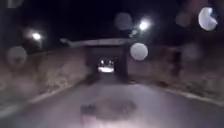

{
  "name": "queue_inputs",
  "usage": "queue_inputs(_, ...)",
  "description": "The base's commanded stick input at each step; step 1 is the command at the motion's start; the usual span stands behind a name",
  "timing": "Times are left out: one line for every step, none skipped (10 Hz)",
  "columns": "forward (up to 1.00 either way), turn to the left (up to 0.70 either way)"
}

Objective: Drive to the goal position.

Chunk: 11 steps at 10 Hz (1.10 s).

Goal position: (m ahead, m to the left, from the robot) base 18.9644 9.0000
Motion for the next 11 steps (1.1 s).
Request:
queue_inputs(1.00, 0.11)
queue_inputs(1.00, 0.13)
queue_inputs(1.00, 0.08)
queue_inputs(0.94, 0.03)
queue_inputs(0.79, 0.02)
queue_inputs(0.61, 0.01)
queue_inputs(0.51, 0.01)
queue_inputs(0.49, 0.02)
queue_inputs(0.70, 0.02)
queue_inputs(1.00, 0.02)
queue_inputs(1.00, 0.01)
